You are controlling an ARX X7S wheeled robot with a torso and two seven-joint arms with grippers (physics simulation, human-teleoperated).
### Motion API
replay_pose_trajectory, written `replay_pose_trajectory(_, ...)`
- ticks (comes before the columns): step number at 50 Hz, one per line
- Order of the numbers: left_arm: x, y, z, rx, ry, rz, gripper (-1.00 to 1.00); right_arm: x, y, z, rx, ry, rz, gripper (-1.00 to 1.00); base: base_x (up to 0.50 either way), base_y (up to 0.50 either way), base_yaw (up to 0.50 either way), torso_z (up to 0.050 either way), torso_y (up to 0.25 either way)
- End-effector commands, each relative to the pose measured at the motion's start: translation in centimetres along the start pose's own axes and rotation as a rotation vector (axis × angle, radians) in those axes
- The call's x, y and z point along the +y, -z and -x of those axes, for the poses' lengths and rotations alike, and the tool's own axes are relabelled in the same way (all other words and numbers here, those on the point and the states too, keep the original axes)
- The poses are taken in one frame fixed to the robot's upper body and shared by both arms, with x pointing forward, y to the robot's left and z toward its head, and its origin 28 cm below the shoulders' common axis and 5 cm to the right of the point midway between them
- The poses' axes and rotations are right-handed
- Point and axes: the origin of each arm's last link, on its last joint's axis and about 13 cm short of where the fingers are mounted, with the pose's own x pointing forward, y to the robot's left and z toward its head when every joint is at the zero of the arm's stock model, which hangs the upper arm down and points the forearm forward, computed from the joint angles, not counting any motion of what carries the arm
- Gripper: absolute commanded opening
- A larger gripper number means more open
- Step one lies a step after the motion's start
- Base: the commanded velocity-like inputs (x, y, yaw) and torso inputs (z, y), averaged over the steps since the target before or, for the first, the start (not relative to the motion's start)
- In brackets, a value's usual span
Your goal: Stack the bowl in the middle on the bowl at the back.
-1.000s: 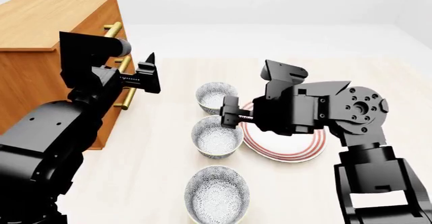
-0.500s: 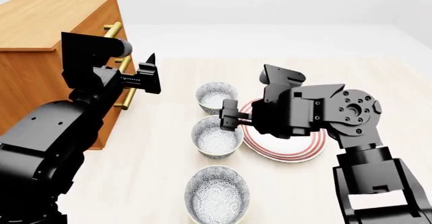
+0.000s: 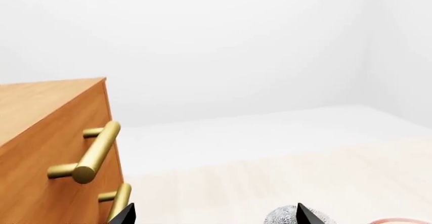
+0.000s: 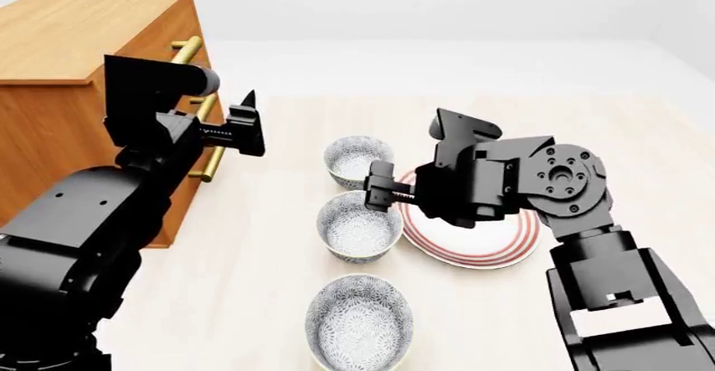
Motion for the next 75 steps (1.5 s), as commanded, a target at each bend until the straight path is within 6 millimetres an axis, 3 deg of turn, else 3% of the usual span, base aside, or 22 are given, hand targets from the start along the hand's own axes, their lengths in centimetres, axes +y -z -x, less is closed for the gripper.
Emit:
replay_pose_trajectory(1,0.1,0.2,-0.1,0.008,-0.004,-0.002,1.00,-0.3,0.1,-0.8,0.018,-0.002,-0.016,1.00,0.00,0.00,0.00,0.000,0.000)
replay_pose_trajectory(75,0.5,0.5,-0.5,0.018,-0.028,0.003,1.00,-0.2,0.7,-3.4,0.077,-0.014,-0.017,1.00,0.00,0.00,0.00,0.000,0.000)
